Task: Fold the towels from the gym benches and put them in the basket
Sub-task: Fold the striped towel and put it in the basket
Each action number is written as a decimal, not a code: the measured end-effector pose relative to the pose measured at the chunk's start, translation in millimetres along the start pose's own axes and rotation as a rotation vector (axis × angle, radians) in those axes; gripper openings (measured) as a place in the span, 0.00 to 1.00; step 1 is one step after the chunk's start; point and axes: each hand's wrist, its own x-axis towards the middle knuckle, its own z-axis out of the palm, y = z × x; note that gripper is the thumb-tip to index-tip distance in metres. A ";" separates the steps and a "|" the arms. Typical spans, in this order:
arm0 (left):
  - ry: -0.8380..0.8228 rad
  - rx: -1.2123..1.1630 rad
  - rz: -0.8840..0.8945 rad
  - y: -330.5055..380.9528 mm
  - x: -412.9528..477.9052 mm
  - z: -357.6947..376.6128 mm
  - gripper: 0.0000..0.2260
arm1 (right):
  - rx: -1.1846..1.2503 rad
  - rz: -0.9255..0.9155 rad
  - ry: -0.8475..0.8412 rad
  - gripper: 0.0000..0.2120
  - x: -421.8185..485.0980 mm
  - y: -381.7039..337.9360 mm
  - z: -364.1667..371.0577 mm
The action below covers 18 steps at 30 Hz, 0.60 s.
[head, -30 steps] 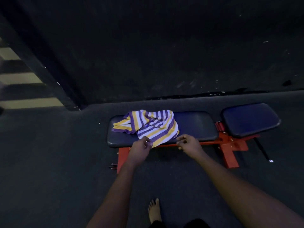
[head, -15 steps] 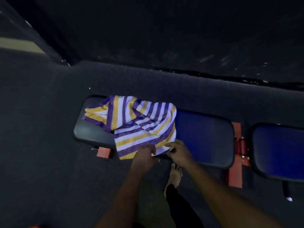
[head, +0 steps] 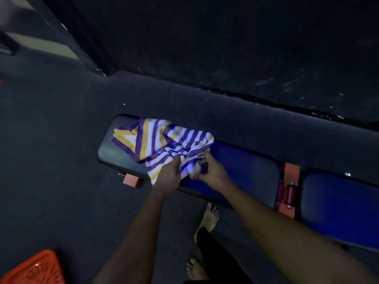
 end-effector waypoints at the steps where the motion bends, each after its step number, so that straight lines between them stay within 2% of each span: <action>1: 0.036 -0.014 0.022 14.5 -6.2 -15.6 0.07 | -0.009 -0.035 0.024 0.31 -6.1 -16.4 -4.5; 3: 0.099 -0.007 0.065 32.8 -15.7 -39.9 0.05 | -0.017 -0.115 0.088 0.29 -13.8 -42.4 -8.2; 6: 0.233 0.009 0.101 62.2 -42.0 -77.8 0.09 | -0.034 -0.269 0.186 0.12 -35.8 -86.3 -12.8; 9: 0.344 -0.009 0.068 92.8 -78.7 -113.2 0.02 | -0.048 -0.373 0.272 0.03 -66.2 -125.7 -24.2; 13: 0.460 -0.091 0.066 117.3 -139.1 -152.7 0.06 | -0.064 -0.501 0.284 0.04 -119.6 -181.3 -36.2; 16: 0.418 -0.042 0.115 130.6 -189.8 -182.2 0.18 | -0.079 -0.588 0.257 0.04 -155.9 -221.9 -36.8; 18: 0.388 0.038 0.125 132.9 -219.4 -200.6 0.22 | -0.091 -0.623 0.228 0.04 -171.3 -247.4 -34.9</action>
